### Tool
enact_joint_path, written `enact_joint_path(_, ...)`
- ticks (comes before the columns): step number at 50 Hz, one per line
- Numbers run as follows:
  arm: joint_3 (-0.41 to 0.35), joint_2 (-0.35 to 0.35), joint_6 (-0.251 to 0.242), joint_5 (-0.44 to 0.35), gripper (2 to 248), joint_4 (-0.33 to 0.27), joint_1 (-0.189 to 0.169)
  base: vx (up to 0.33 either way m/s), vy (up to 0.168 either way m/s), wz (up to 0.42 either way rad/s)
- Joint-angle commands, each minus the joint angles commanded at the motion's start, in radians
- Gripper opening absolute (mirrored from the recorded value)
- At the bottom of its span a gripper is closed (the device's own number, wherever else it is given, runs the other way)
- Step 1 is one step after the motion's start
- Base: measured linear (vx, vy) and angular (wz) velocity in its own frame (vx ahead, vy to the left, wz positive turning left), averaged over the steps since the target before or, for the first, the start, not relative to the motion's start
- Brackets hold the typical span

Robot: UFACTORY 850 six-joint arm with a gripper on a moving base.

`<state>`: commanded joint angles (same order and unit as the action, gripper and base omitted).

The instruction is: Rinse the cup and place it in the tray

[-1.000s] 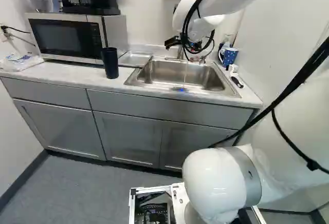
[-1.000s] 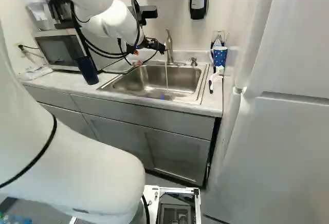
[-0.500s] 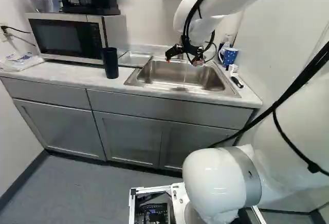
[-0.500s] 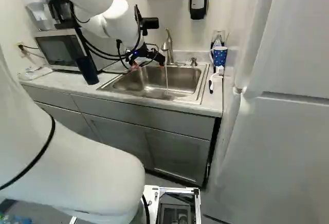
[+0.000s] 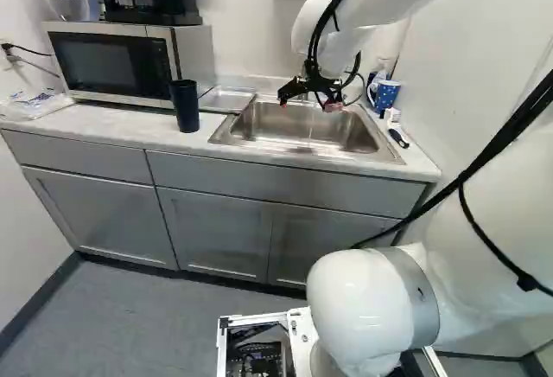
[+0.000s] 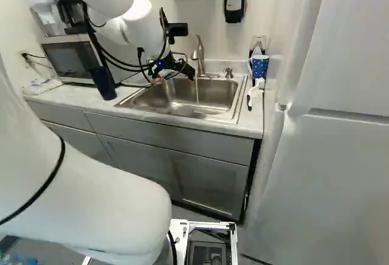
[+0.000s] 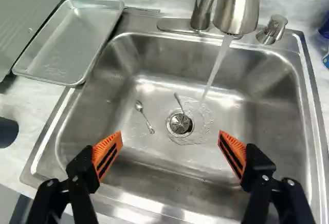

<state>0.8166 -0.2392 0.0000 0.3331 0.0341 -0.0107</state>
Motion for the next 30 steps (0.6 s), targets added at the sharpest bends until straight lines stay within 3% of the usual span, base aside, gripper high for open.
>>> enact_joint_path(11, 0.000, 0.000, 0.000, 0.000, 247, 0.000, 0.006, 0.000, 0.000, 0.000)
enact_joint_path(30, 0.003, 0.003, 0.000, 0.000, 247, 0.000, 0.072, 0.000, 0.000, 0.000)
